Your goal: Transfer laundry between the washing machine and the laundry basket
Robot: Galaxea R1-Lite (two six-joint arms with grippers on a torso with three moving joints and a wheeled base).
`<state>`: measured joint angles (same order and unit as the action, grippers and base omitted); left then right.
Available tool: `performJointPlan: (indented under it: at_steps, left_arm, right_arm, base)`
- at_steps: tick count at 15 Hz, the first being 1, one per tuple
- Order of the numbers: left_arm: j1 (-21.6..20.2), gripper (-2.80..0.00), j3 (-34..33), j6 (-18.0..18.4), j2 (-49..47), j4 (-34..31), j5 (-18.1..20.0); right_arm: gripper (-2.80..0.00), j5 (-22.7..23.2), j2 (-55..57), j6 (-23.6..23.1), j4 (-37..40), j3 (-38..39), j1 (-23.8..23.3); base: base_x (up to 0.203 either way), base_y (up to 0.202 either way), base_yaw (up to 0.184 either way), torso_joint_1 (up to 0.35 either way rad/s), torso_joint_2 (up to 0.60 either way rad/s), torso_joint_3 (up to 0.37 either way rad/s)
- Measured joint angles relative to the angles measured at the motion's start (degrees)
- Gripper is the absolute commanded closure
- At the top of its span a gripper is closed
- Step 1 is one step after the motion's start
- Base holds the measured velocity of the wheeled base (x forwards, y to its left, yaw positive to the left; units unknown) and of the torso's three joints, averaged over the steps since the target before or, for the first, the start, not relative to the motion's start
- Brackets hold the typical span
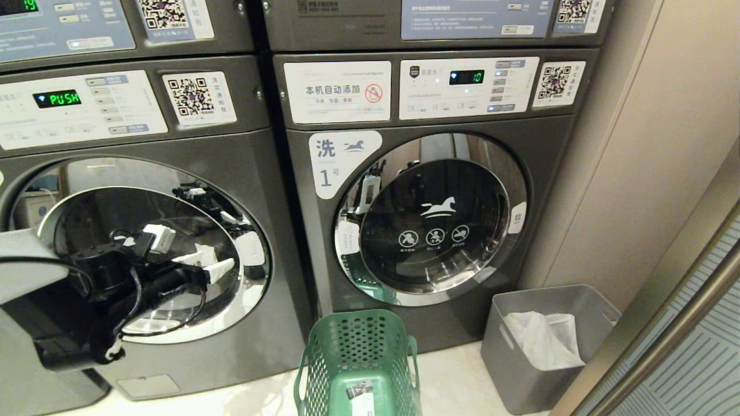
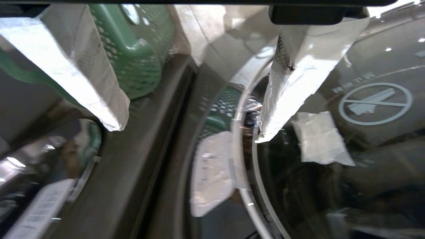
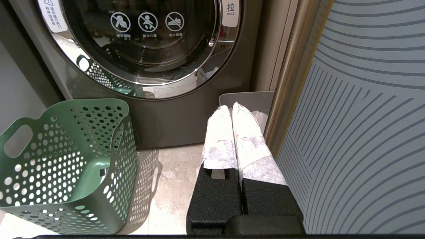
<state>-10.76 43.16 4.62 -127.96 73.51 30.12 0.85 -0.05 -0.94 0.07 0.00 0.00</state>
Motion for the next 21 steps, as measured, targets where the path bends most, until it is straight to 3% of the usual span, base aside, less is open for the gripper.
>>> performJointPlan:
  at_steps: [2,12,21]
  left_arm:
    - [1.22,-2.80,3.16,-0.18,-2.49,0.02,-2.70]
    - [4.20,-2.80,11.99,-0.46,-9.76,-0.65,-3.42]
    - [5.20,-2.80,20.97,-2.62,-12.89,-6.09,-5.20]
  right_arm:
    - [0.00,0.00,0.00,0.00,0.00,0.00,0.00]
    - [0.00,0.00,0.00,0.00,-0.02,0.00,0.00]
    - [0.00,0.00,0.00,0.00,0.00,0.00,0.00]
  base:
    - [0.000,0.000,0.000,0.000,0.00,0.000]
    - [0.000,0.000,0.000,0.000,0.00,0.000]
    - [0.000,0.000,0.000,0.000,0.00,0.000]
